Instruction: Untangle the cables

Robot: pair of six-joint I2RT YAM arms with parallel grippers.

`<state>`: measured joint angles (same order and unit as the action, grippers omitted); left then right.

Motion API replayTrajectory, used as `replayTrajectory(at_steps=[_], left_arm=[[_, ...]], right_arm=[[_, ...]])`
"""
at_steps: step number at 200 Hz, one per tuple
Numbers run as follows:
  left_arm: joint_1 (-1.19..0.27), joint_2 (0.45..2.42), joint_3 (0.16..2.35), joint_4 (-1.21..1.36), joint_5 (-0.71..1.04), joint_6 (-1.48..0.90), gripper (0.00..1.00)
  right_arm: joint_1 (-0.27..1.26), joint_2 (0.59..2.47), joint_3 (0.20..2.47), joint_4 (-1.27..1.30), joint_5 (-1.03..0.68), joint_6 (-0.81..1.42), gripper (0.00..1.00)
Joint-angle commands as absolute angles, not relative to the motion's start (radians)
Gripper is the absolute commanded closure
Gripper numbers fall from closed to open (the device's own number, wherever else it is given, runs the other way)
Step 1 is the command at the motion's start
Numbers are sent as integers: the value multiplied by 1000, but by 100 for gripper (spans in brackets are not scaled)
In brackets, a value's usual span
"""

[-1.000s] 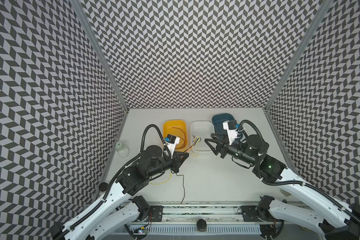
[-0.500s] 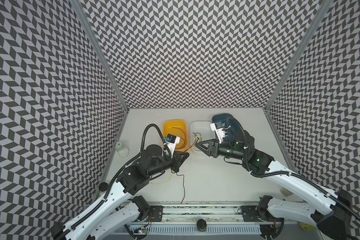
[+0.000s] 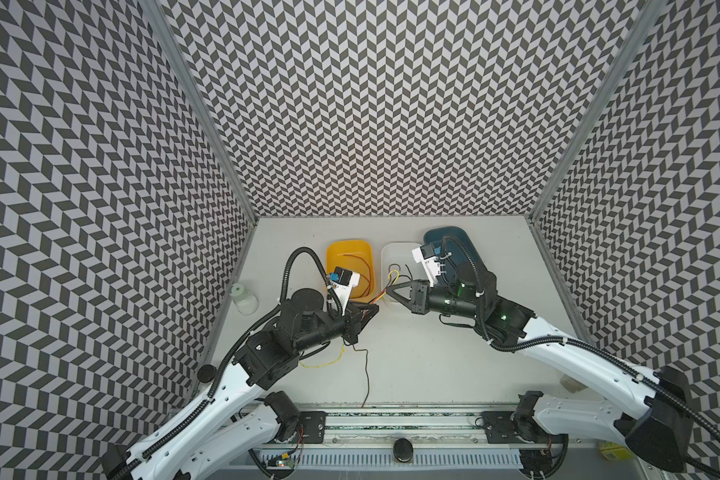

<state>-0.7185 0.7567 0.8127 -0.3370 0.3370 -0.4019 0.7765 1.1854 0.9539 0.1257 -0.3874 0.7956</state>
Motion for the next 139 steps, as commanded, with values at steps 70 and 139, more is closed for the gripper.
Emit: replayTrajectory(at_steps=[70, 139], left_arm=[[-715, 759, 902, -337, 373, -390, 51], [-712, 837, 939, -328, 372, -380, 79]], right_arm=[[762, 1137, 952, 127, -228, 637, 100], [700, 1100, 956, 94, -281, 612, 100]])
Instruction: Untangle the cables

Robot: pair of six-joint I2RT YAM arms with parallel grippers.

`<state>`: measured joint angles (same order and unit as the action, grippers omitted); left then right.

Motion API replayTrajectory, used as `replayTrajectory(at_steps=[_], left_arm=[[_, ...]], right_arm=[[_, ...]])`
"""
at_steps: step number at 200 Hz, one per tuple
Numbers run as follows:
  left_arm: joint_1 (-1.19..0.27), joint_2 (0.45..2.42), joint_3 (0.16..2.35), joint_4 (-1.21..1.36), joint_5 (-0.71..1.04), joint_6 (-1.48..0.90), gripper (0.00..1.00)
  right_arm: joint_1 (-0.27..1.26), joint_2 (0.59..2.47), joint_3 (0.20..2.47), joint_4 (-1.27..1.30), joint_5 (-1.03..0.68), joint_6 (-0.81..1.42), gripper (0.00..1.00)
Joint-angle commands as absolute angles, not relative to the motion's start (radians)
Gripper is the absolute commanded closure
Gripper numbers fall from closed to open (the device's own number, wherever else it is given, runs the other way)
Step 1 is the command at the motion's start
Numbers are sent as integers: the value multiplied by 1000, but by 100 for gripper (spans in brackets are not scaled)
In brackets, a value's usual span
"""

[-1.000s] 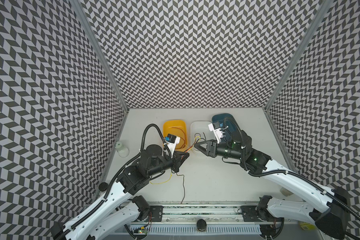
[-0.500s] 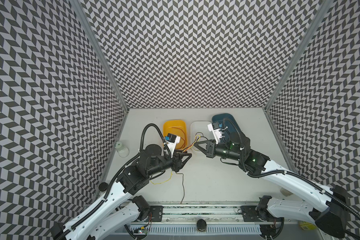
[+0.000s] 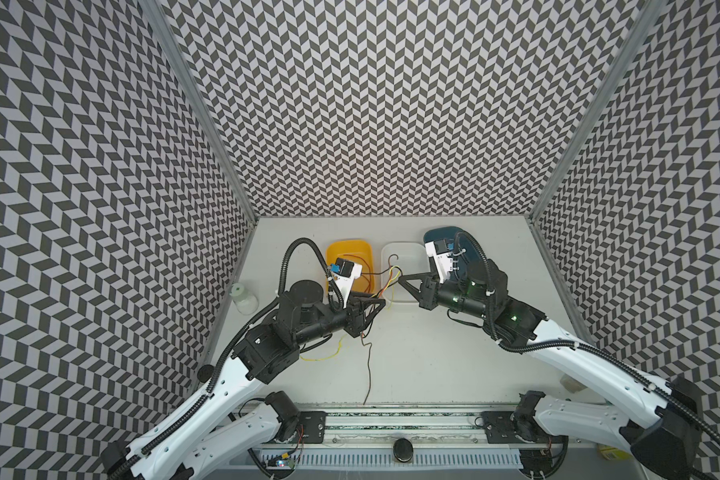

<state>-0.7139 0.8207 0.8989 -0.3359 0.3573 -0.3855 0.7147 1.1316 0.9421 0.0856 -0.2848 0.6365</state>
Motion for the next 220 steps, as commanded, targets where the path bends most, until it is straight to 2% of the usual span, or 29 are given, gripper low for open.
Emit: replayTrajectory(at_steps=[1, 14, 25, 60, 108, 149, 166, 181, 196, 206, 220], left_arm=[[-712, 838, 940, -328, 372, -379, 80], [-708, 849, 950, -330, 371, -378, 88], [-706, 858, 958, -330, 368, -379, 100], [-701, 869, 976, -343, 349, -370, 100], [-668, 855, 983, -406, 330, -334, 100], [-658, 869, 991, -441, 384, -310, 100], [-658, 883, 990, -429, 413, -319, 100], [-657, 890, 988, -409, 437, -335, 100], [-658, 897, 986, -385, 454, -355, 100], [-658, 902, 983, -367, 465, -369, 100], [-659, 908, 978, -349, 470, -378, 100]], right_arm=[[700, 1100, 956, 94, -281, 612, 100], [697, 1098, 955, 83, -306, 602, 100], [696, 1097, 964, 57, -314, 591, 100], [668, 1029, 941, 12, -237, 579, 100], [534, 967, 949, -86, -243, 568, 100], [420, 960, 966, -120, -297, 593, 100], [416, 974, 973, -73, -400, 597, 100], [420, 1001, 962, 25, -569, 639, 89], [442, 1033, 964, 80, -666, 698, 77], [471, 1043, 977, 74, -686, 694, 69], [538, 1039, 988, 45, -632, 668, 66]])
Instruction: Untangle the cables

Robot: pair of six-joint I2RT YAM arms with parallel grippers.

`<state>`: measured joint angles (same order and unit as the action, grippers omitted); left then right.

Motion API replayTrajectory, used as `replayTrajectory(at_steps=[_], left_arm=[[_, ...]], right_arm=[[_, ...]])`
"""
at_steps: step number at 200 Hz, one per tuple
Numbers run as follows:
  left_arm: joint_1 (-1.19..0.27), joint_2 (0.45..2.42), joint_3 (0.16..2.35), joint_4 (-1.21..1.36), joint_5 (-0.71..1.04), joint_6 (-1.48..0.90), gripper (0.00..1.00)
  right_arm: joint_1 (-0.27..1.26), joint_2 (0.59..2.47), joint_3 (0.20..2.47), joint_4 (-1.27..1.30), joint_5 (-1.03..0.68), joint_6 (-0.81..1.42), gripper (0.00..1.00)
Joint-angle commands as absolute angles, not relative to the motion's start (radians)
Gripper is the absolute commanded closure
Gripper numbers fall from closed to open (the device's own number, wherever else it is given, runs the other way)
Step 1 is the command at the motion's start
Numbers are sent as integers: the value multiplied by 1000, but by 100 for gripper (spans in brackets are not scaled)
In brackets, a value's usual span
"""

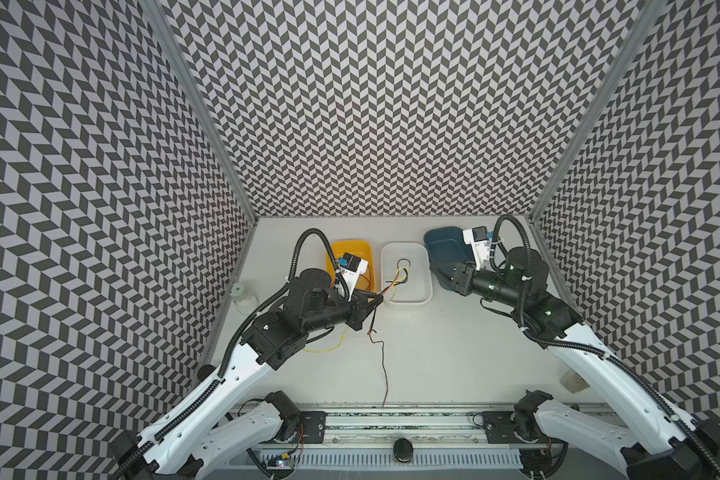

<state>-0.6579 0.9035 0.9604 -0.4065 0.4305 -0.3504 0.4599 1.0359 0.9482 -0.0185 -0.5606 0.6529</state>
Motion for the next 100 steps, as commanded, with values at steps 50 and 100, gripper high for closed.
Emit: replayTrajectory(at_steps=[50, 100], left_arm=[[-665, 943, 976, -299, 490, -402, 100], [-676, 943, 962, -264, 520, -404, 100]], right_arm=[[653, 1101, 963, 103, -486, 763, 64], [663, 1172, 986, 131, -486, 779, 67]])
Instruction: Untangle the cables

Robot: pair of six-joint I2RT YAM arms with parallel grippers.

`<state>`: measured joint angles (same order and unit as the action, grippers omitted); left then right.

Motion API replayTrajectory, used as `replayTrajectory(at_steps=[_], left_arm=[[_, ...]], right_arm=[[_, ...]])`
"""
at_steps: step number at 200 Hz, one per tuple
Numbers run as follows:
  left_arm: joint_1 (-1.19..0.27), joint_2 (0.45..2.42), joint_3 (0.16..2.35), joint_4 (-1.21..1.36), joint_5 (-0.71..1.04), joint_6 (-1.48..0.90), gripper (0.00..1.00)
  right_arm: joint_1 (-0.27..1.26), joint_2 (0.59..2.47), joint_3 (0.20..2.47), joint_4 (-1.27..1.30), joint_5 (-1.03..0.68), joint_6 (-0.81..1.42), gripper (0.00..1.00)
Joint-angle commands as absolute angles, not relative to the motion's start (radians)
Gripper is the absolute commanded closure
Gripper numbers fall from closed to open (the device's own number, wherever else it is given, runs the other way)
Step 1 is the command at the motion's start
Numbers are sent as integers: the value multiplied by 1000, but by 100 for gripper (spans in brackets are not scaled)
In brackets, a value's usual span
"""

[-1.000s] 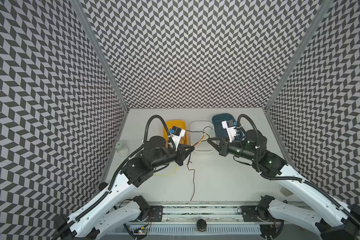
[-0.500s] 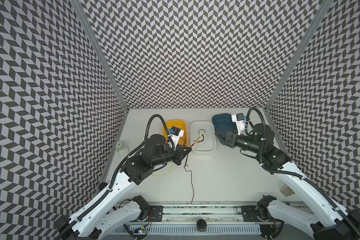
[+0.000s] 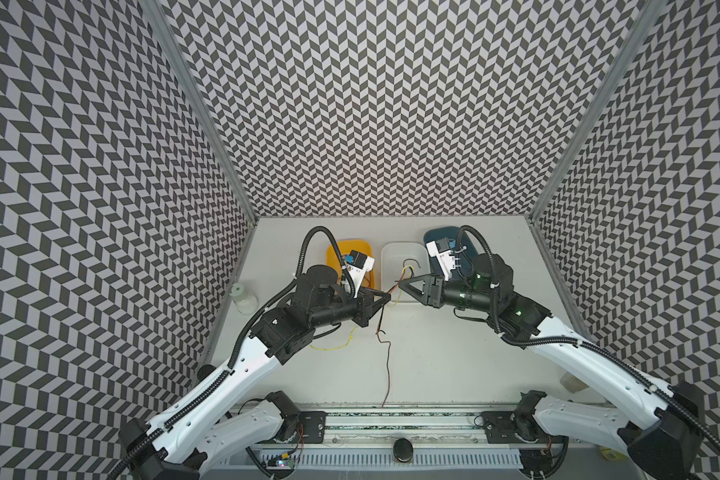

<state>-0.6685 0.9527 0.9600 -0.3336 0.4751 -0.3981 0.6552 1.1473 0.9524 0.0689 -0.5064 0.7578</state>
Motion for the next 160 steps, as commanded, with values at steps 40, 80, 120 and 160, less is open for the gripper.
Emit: replayTrajectory(at_steps=[40, 80, 120, 160], left_arm=[[-677, 948, 964, -256, 528, -390, 100], [-675, 957, 995, -269, 526, -362, 96], [-676, 957, 1047, -320, 505, -321, 65], [-673, 933, 1080, -363, 452, -290, 47]], right_arm=[[665, 1191, 986, 169, -466, 794, 76], [664, 1191, 998, 198, -447, 791, 92], [662, 1169, 1005, 191, -363, 731, 100], [655, 1142, 1063, 100, -352, 601, 100]])
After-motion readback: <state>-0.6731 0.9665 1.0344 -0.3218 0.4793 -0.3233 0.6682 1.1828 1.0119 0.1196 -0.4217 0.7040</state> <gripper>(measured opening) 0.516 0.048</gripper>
